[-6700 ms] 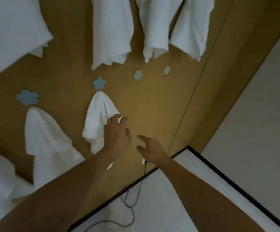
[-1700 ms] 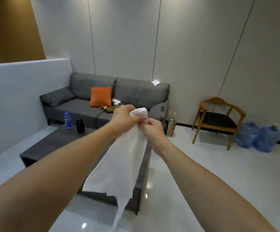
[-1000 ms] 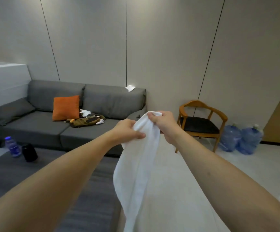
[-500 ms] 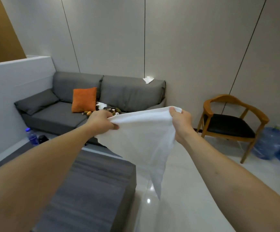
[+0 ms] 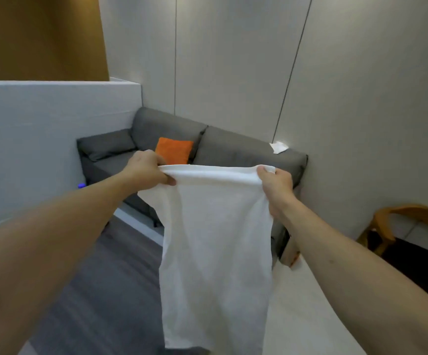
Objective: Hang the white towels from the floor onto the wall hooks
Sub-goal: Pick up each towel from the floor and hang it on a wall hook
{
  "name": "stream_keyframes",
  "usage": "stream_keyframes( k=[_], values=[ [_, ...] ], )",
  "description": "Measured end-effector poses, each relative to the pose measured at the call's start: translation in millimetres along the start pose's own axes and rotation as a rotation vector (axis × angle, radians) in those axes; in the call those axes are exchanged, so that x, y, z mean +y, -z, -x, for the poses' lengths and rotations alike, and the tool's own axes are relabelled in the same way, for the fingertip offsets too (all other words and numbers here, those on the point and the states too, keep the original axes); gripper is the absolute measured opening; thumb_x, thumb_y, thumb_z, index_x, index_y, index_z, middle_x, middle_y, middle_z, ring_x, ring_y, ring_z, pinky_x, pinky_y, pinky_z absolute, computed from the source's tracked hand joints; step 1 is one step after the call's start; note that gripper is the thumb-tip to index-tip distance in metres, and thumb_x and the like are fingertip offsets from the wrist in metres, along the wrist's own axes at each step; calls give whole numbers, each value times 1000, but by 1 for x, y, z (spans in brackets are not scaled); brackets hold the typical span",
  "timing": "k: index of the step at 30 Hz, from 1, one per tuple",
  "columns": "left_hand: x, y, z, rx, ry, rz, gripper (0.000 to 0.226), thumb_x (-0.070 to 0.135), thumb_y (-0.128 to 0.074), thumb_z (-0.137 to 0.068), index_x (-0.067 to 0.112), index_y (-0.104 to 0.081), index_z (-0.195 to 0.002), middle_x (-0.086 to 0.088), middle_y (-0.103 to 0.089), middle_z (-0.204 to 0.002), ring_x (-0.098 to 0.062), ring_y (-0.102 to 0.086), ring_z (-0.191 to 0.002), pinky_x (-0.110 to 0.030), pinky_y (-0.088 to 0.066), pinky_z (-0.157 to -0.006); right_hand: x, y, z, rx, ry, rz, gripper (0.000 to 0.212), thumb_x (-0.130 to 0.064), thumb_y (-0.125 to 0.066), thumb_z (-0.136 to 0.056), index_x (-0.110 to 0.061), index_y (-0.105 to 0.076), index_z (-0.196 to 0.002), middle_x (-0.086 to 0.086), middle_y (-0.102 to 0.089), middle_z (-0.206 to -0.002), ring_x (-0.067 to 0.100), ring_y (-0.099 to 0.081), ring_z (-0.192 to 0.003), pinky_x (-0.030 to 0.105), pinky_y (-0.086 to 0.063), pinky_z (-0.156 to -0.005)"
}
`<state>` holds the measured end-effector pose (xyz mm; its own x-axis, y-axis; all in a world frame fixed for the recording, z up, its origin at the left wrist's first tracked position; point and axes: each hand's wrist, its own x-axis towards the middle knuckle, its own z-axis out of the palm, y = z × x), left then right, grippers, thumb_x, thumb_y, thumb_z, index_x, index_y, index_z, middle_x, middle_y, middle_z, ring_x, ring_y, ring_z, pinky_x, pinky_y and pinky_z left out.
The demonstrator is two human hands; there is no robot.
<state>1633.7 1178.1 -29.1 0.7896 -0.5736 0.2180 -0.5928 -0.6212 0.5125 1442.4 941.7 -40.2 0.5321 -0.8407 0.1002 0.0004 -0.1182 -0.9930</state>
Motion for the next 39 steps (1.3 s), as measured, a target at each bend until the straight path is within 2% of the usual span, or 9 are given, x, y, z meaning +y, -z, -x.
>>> stream_keyframes(
  k=[6, 8, 12, 16, 21, 24, 27, 33, 39],
  values=[
    [-101, 60, -56, 143, 237, -94, 23, 37, -86, -67, 20, -70, -70, 1, -63, -68, -17, -57, -69, -25, -37, -53, -4, -149, -68, -228, -22, -19, 14, -25, -64, -92, -15, -71, -98, 5, -72, -97, 23, -69, -92, 40, -58, -83],
    [-130, 91, -69, 242, 308, -141, 16, 35, -82, -74, 23, -72, -73, 1, -64, -71, -21, -59, -73, -27, -41, -61, -12, -195, -88, -301, -5, -21, 15, -24, -65, -92, -14, -72, -99, 5, -73, -94, 22, -71, -87, 38, -60, -78],
    [-166, 155, -79, 491, 379, -241, 11, 34, -74, -82, 23, -76, -83, -7, -71, -87, -28, -61, -83, -32, -48, -70, -42, -271, -120, -419, 127, -18, 13, -25, -71, -89, -21, -71, -77, -5, -68, -74, 9, -63, -64, 20, -50, -55],
    [-174, 192, -72, 681, 403, -331, 18, 35, -72, -84, 22, -78, -94, -10, -73, -93, -30, -63, -87, -28, -40, -68, -62, -318, -132, -534, 227, -38, 18, -27, -76, -86, -23, -72, -69, -13, -69, -65, 3, -61, -63, 20, -50, -57],
    [-172, 194, -35, 751, 470, -416, 17, 34, -73, -83, 24, -79, -96, -10, -74, -99, -31, -64, -94, -29, -37, -68, -53, -339, -131, -690, 247, -39, 20, -32, -81, -80, -13, -74, -79, 10, -75, -87, 20, -67, -79, 37, -54, -74],
    [-164, 169, -5, 748, 530, -418, 12, 34, -72, -85, 27, -79, -93, -6, -74, -96, -26, -60, -90, -28, -35, -68, -29, -334, -130, -783, 249, 23, 15, -27, -78, -83, -13, -74, -81, 10, -73, -84, 19, -62, -75, 38, -50, -73],
    [-150, 120, 26, 750, 614, -378, 10, 30, -71, -88, 26, -79, -93, 0, -74, -95, -13, -56, -83, -27, -37, -69, 6, -317, -126, -854, 288, 136, 10, -18, -71, -88, -17, -72, -78, -1, -65, -73, 13, -54, -71, 27, -42, -65],
    [-108, -12, 99, 712, 859, -290, 19, 13, -65, -86, 28, -78, -88, 6, -73, -89, -14, -59, -81, -26, -43, -70, 101, -252, -122, -1007, 278, 308, 9, -11, -68, -89, -14, -76, -87, 2, -68, -79, 13, -57, -72, 28, -43, -65],
    [-73, -160, 162, 460, 1071, -255, 16, 15, -67, -88, 23, -79, -95, -1, -75, -91, -16, -60, -76, -27, -45, -69, 214, -174, -120, -1127, 166, 511, 18, -11, -68, -88, -24, -74, -77, -8, -65, -69, 10, -57, -64, 21, -42, -55]
  ],
)
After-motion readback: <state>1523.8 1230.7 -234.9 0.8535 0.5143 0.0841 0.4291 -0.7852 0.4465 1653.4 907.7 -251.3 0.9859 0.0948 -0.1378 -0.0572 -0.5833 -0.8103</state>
